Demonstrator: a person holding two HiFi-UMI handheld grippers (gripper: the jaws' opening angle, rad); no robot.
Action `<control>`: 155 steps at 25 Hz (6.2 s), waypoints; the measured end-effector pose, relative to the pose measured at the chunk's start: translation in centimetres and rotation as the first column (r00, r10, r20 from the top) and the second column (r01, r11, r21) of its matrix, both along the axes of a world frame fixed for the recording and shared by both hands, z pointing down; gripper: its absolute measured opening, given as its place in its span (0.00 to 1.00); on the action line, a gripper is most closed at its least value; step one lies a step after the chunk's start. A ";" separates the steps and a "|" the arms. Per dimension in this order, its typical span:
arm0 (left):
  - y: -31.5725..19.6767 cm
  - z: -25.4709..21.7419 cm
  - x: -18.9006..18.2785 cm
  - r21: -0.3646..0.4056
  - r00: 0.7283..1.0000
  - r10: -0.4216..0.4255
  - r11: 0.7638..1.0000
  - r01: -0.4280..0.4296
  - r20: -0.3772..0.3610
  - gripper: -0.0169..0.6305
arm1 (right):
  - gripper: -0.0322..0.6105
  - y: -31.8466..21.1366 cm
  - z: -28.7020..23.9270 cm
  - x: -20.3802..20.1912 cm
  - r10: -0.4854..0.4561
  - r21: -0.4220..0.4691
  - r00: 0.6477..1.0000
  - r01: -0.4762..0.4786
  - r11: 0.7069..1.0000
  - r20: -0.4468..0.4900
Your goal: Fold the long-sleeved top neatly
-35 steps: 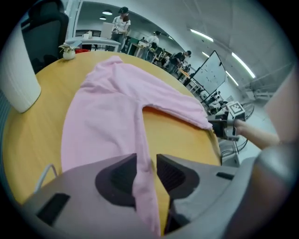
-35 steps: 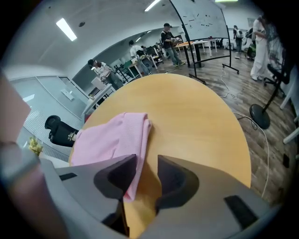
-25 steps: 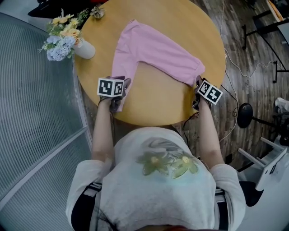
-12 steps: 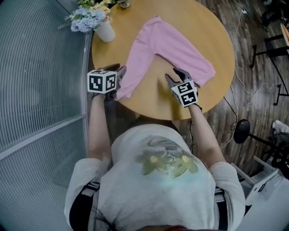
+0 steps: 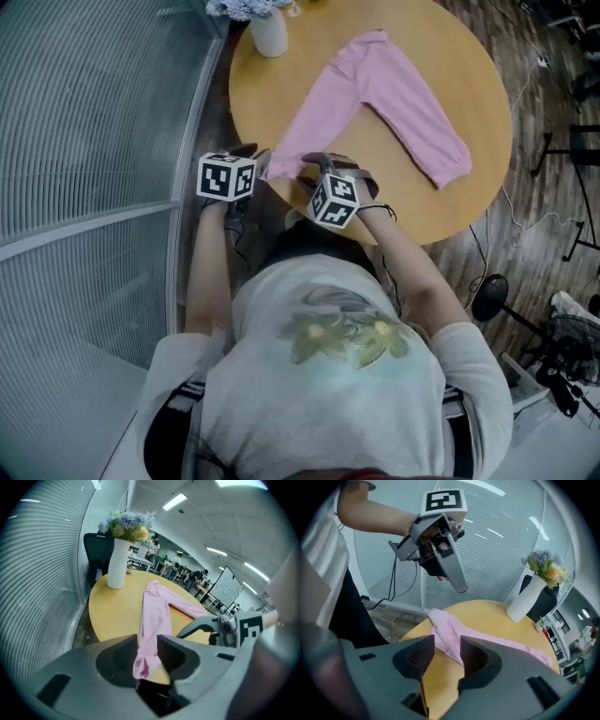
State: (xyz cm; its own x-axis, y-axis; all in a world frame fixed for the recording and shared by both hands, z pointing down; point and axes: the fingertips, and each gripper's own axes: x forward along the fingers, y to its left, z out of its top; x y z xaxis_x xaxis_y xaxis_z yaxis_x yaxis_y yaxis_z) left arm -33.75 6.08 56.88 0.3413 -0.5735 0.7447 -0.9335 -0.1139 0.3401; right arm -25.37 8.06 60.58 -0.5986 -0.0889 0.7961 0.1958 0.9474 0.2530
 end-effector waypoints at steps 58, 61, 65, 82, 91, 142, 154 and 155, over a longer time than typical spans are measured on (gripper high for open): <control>2.1 -2.5 1.2 0.143 0.911 0.384 0.904 -0.404 0.149 0.40 | 0.17 -1.8 -13.8 0.2 0.406 -0.440 0.831 -0.224 0.870 0.380; -0.4 -5.1 3.6 0.255 0.850 0.467 0.814 -0.521 0.244 0.42 | 0.17 -2.1 -15.2 0.9 0.420 -0.477 0.824 -0.214 0.852 0.380; -3.0 -8.0 8.1 0.323 0.720 0.621 0.643 -0.694 0.311 0.42 | 0.17 -3.8 -16.0 3.0 0.466 -0.533 0.803 -0.226 0.815 0.372; -12.4 -9.0 13.2 0.342 0.657 0.737 0.583 -0.737 0.160 0.39 | 0.17 -12.4 -16.1 8.4 0.555 -0.673 0.755 -0.210 0.709 0.349; -19.0 -12.1 8.7 0.441 0.905 0.422 0.803 -0.401 0.054 0.39 | 0.17 -26.6 -22.6 7.5 0.633 -0.628 0.613 -0.269 0.730 0.473; -30.0 -2.3 13.1 0.321 0.969 0.243 0.916 -0.240 0.030 0.39 | 0.31 -30.6 -1.1 9.8 0.351 -0.103 0.931 -0.341 0.934 0.098; -32.4 7.9 15.0 0.045 0.954 0.283 0.956 -0.288 0.103 0.39 | 0.33 -34.6 3.3 11.7 0.779 -0.526 0.626 -0.674 0.519 -0.033; -32.4 7.8 15.0 0.044 0.956 0.277 0.958 -0.282 0.096 0.39 | 0.34 -34.4 2.5 11.8 0.792 -0.538 0.611 -0.670 0.511 -0.009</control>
State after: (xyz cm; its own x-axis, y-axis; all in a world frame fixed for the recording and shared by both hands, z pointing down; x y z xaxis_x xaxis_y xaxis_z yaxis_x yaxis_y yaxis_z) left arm -18.76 -26.36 64.69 0.4285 -0.5063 0.7484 -0.8875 -0.3914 0.2433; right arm -13.58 -26.33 63.09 -0.6414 -0.2532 0.7242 -0.6222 0.7239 -0.2979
